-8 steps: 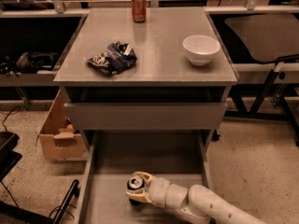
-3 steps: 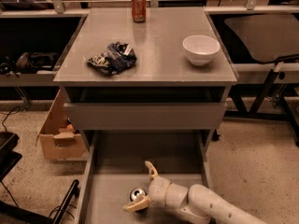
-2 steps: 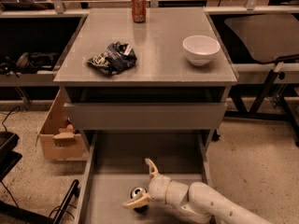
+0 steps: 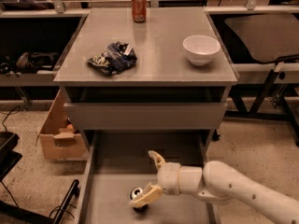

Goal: Place pepsi can into middle drawer

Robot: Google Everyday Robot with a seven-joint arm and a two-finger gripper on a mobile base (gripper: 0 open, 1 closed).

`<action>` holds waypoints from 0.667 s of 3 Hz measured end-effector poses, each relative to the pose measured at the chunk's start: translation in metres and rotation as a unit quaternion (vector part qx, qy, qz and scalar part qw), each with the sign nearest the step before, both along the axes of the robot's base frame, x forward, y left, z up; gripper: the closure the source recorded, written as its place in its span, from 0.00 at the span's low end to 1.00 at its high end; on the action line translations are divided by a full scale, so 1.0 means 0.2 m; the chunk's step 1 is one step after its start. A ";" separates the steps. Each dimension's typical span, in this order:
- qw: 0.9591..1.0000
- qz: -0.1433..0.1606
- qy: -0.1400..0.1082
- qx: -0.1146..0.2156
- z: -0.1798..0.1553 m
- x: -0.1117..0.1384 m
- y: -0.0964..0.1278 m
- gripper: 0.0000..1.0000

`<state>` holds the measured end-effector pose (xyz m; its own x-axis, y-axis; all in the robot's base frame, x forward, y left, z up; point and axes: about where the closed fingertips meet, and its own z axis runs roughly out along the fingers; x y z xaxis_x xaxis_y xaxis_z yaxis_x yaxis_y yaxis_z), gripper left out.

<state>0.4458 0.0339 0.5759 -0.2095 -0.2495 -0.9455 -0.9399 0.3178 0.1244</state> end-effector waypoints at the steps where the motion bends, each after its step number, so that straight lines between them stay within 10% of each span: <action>1: 0.999 0.021 -0.005 -0.044 0.30 0.03 -0.19 0.00; 2: 0.992 0.036 -0.048 -0.111 0.71 0.10 -0.39 0.00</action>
Offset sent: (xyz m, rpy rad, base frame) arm 0.0359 -0.1373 0.2930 -0.4916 -0.2873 0.1390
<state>0.4655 -0.0443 0.7172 -0.0941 -0.4652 -0.8802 -0.9656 0.2580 -0.0331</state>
